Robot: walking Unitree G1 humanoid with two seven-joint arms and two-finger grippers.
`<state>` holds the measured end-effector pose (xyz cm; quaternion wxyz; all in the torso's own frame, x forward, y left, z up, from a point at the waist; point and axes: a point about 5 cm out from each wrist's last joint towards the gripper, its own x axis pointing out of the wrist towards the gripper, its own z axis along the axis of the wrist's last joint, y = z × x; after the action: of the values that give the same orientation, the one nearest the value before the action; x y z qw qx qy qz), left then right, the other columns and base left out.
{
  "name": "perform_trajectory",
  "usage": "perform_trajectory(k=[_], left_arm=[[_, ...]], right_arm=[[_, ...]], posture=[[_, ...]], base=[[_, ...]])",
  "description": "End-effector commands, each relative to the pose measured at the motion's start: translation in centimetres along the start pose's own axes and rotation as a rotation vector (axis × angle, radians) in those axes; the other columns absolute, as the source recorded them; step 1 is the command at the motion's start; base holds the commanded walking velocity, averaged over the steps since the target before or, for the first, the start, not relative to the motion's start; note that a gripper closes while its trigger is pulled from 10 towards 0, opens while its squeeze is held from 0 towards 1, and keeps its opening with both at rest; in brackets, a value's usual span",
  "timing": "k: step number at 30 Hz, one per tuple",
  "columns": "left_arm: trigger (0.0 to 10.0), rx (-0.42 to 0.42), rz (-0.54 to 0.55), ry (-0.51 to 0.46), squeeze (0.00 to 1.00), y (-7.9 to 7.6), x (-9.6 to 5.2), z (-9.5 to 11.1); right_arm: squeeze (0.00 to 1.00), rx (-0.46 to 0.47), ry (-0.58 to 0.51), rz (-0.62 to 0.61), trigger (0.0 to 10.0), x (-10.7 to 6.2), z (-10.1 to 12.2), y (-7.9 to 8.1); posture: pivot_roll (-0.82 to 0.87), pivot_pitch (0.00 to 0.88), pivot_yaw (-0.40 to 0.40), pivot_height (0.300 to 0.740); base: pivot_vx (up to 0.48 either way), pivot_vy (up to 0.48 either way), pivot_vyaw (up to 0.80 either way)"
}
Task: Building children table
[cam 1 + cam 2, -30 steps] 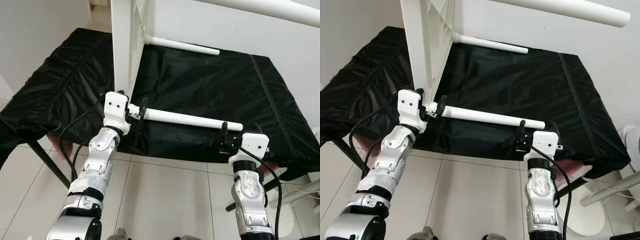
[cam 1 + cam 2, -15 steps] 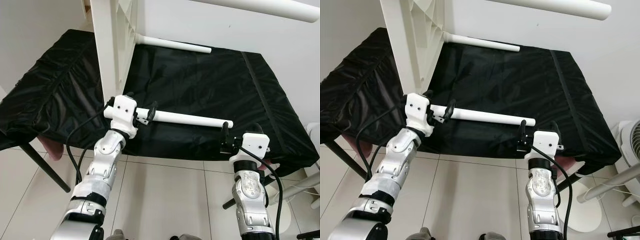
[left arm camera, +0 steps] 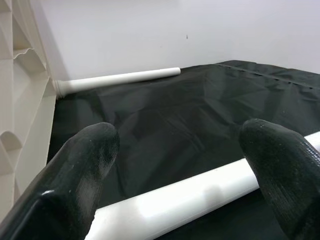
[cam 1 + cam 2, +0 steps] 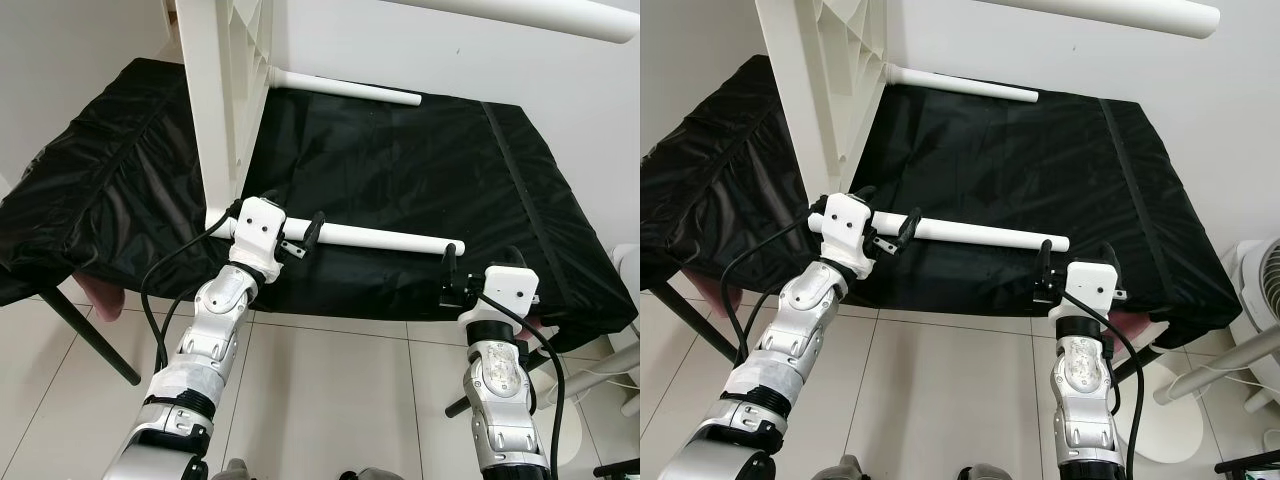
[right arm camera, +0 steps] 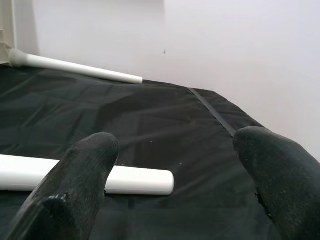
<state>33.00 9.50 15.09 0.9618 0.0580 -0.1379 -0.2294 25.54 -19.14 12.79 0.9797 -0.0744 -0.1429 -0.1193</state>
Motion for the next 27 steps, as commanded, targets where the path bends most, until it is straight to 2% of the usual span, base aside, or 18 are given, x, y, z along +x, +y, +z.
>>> perform_trajectory(k=[1,3,4,7,15,25,27], left_arm=[[10.0,0.02,-0.031,-0.012,0.0,-0.33,0.29,0.36],[10.0,0.019,-0.031,-0.016,0.0,-0.29,0.33,0.41],[10.0,-0.018,-0.018,-0.011,0.0,-0.26,0.48,0.45],[10.0,-0.036,-0.018,-0.012,0.0,-0.34,0.49,0.45],[10.0,-0.022,0.009,-0.008,0.0,-0.42,0.51,0.36],[10.0,-0.064,0.031,0.013,0.0,0.09,0.57,0.13],[10.0,-0.064,0.03,0.021,0.0,0.13,0.58,0.04]], right_arm=[[0.0,0.0,0.008,-0.027,10.0,-0.12,-0.15,-0.62],[0.0,-0.004,0.009,-0.03,10.0,-0.2,-0.15,-0.75],[0.0,-0.016,0.014,-0.033,10.0,-0.49,-0.25,-1.09],[0.0,-0.02,0.018,-0.033,10.0,-0.6,-0.33,-1.2],[0.0,-0.026,0.024,-0.026,10.0,-0.6,-0.41,-1.16],[0.0,-0.034,0.023,-0.008,10.0,-0.46,-0.4,-1.04],[0.0,-0.035,0.023,-0.006,10.0,-0.45,-0.41,-1.02]], posture=[[0.05,0.0,-0.041,0.74],[0.05,0.0,-0.04,0.74],[0.05,0.0,-0.039,0.74],[0.05,0.0,-0.041,0.74],[0.06,0.0,-0.049,0.74],[0.06,0.0,-0.057,0.74],[0.06,0.0,-0.058,0.74]], base=[[0.0,-0.48,0.0],[0.0,-0.48,0.0],[0.0,0.0,0.0],[0.0,0.0,0.0],[0.0,0.0,0.0],[0.0,0.0,0.0],[0.0,0.369,0.0]])
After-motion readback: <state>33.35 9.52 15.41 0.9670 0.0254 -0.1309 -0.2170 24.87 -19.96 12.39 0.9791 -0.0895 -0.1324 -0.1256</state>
